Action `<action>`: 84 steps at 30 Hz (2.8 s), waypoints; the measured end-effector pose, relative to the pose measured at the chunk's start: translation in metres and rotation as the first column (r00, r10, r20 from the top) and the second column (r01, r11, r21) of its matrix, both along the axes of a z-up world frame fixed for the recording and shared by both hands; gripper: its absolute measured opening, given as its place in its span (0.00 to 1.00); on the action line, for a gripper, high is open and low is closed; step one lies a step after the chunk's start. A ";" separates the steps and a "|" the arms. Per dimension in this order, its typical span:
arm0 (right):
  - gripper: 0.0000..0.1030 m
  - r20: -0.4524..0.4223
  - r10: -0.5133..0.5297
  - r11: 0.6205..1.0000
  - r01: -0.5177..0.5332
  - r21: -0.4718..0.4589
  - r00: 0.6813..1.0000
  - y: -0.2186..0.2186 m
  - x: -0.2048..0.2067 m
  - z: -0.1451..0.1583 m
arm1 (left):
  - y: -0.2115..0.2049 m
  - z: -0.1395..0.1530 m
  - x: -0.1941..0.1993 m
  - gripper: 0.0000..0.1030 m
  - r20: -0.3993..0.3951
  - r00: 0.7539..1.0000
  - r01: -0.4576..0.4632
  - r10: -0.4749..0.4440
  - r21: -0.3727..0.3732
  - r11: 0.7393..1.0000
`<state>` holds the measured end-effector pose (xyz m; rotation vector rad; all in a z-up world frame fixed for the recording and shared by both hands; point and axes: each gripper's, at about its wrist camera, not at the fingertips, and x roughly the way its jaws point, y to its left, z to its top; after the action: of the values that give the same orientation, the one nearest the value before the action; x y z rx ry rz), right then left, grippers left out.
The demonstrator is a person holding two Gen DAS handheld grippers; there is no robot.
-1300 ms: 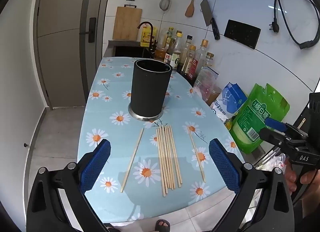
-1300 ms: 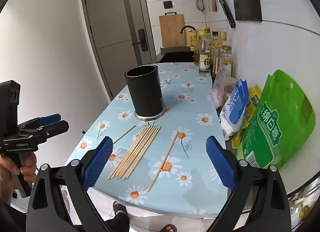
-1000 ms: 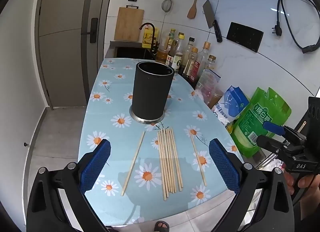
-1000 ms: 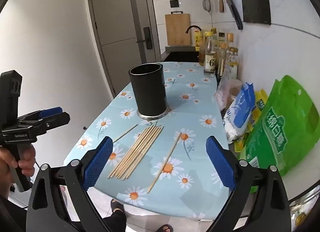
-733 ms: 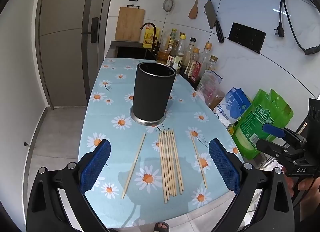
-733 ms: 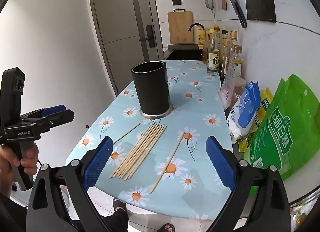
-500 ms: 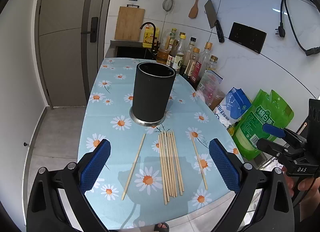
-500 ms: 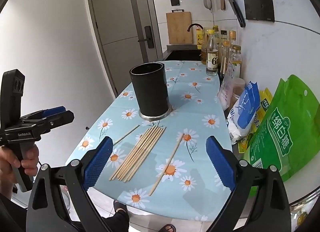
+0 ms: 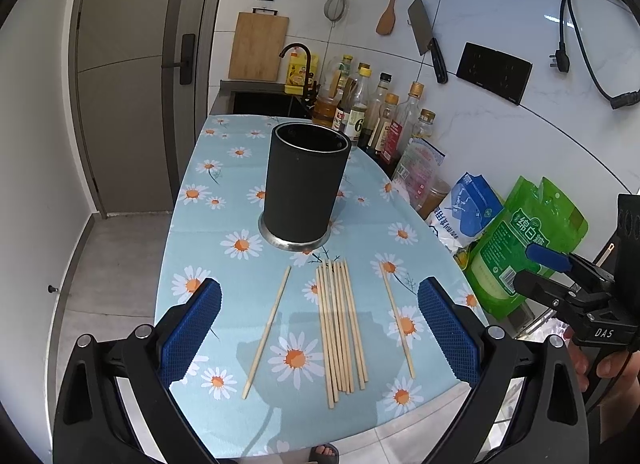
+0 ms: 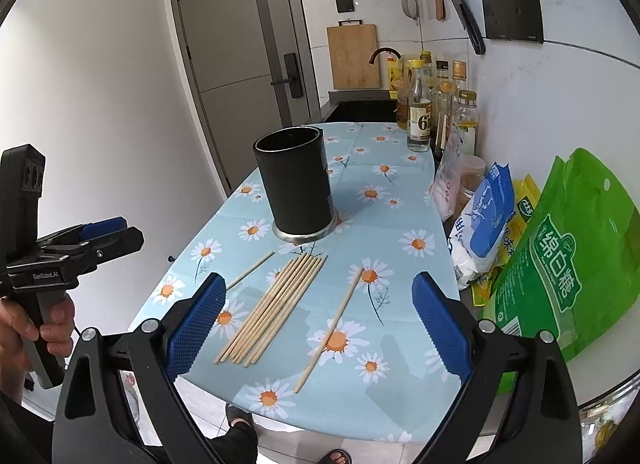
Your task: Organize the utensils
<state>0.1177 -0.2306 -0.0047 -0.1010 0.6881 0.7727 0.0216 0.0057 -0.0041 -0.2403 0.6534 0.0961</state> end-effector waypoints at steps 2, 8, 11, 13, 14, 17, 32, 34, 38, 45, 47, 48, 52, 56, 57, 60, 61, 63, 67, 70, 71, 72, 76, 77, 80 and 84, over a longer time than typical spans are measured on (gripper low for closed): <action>0.90 0.003 0.004 1.000 -0.004 0.001 1.000 0.001 -0.002 0.000 | -0.001 0.000 0.001 0.93 0.000 1.000 -0.001 0.001 0.002 1.000; 0.90 0.002 0.012 1.000 -0.012 0.002 1.000 0.003 -0.003 0.001 | -0.003 0.003 -0.003 0.93 -0.006 1.000 -0.003 0.003 0.004 1.000; 0.90 0.007 0.008 1.000 -0.008 -0.002 1.000 0.003 -0.003 0.001 | -0.006 0.004 -0.004 0.93 -0.005 1.000 -0.005 0.005 0.014 1.000; 0.90 -0.001 0.007 1.000 -0.007 0.006 1.000 0.002 -0.003 0.001 | -0.001 0.003 -0.006 0.93 -0.003 1.000 -0.009 0.009 0.013 1.000; 0.90 -0.005 0.009 1.000 -0.009 0.008 1.000 0.003 -0.003 0.001 | -0.001 0.003 -0.007 0.93 -0.003 1.000 -0.009 0.009 0.010 1.000; 0.90 -0.002 0.011 1.000 -0.011 0.011 1.000 0.003 -0.004 0.003 | -0.001 0.003 -0.008 0.93 -0.004 1.000 -0.012 0.012 0.009 1.000; 0.90 -0.005 0.024 1.000 -0.024 0.020 1.000 0.005 -0.006 0.003 | 0.002 0.005 -0.010 0.93 -0.013 1.000 -0.009 0.009 0.013 1.000; 0.90 -0.006 0.023 1.000 -0.023 0.017 1.000 0.006 -0.006 0.003 | 0.003 0.004 -0.010 0.93 -0.013 1.000 -0.007 0.008 0.008 1.000; 0.90 -0.010 0.016 1.000 -0.016 0.010 1.000 0.005 -0.004 0.001 | 0.000 0.003 -0.009 0.93 -0.018 1.000 -0.005 0.005 0.008 1.000; 0.90 -0.016 0.014 1.000 -0.014 0.005 1.000 0.006 -0.001 0.000 | 0.000 0.002 -0.007 0.93 -0.024 1.000 -0.004 0.004 0.005 1.000; 0.90 -0.015 0.016 1.000 -0.016 0.003 1.000 0.007 -0.001 0.000 | 0.001 0.002 -0.006 0.93 -0.028 1.000 -0.005 0.005 0.002 1.000; 0.90 -0.016 0.016 1.000 -0.015 0.002 1.000 0.008 -0.001 -0.001 | 0.001 0.002 -0.005 0.93 -0.030 1.000 -0.006 0.006 0.000 1.000; 0.90 -0.025 0.020 1.000 -0.020 0.001 0.999 0.010 0.001 -0.001 | 0.001 0.002 -0.003 0.93 -0.042 0.999 0.004 -0.004 0.000 1.000; 0.90 -0.035 0.021 1.000 -0.021 0.004 0.999 0.011 0.003 -0.003 | 0.002 0.002 0.001 0.93 -0.051 0.999 0.013 -0.013 -0.007 1.000; 0.90 -0.037 0.019 1.000 -0.018 0.004 0.999 0.011 0.003 -0.003 | 0.002 0.002 0.003 0.93 -0.056 0.998 0.017 -0.017 -0.004 1.000; 0.90 -0.063 0.005 1.000 -0.004 0.012 0.998 0.011 0.007 -0.004 | 0.002 0.003 0.007 0.93 -0.068 0.997 0.029 -0.029 0.000 1.000; 0.90 -0.069 0.001 1.000 0.000 0.012 0.998 0.012 0.008 -0.005 | 0.003 0.002 0.009 0.93 -0.079 0.996 0.033 -0.033 0.002 0.999; 0.90 -0.077 -0.012 1.000 0.014 0.016 0.997 0.013 0.011 -0.005 | 0.005 0.001 0.013 0.93 -0.100 0.994 0.040 -0.040 0.002 0.999; 0.90 -0.101 -0.063 0.998 0.065 0.013 0.993 0.016 0.021 -0.006 | 0.012 -0.002 0.021 0.93 -0.122 0.988 0.088 -0.090 -0.019 0.996; 0.90 -0.143 -0.100 0.995 0.102 0.010 0.985 0.019 0.033 -0.008 | 0.018 -0.005 0.027 0.93 -0.149 0.984 0.098 -0.099 -0.012 0.995; 0.90 -0.161 -0.108 0.994 0.110 0.003 0.981 0.021 0.038 -0.009 | 0.022 -0.006 0.031 0.93 -0.162 0.981 0.102 -0.104 -0.019 0.995; 0.90 -0.174 -0.114 0.993 0.116 -0.003 0.978 0.022 0.042 -0.010 | 0.025 -0.008 0.034 0.93 -0.173 0.979 0.107 -0.110 -0.026 0.994; 0.90 -0.244 -0.120 0.993 0.116 -0.029 0.962 0.034 0.059 -0.020 | 0.041 -0.023 0.050 0.93 -0.255 0.958 0.130 -0.132 -0.022 0.991; 0.90 -0.252 -0.125 0.992 0.117 -0.047 0.960 0.037 0.062 -0.023 | 0.044 -0.027 0.053 0.93 -0.280 0.951 0.131 -0.132 -0.022 0.991; 0.90 -0.289 -0.154 0.983 0.116 -0.144 0.945 0.052 0.074 -0.038 | 0.057 -0.040 0.063 0.93 -0.350 0.924 0.138 -0.154 -0.070 0.988; 0.86 -0.350 -0.199 0.959 0.109 -0.261 0.915 0.071 0.088 -0.059 | 0.061 -0.047 0.069 0.93 -0.390 0.901 0.179 -0.189 -0.062 0.982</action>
<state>0.2057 -0.1592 -0.0639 -0.1150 1.1392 0.5565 0.0910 0.0666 -0.0514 -0.1824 1.0780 -0.0482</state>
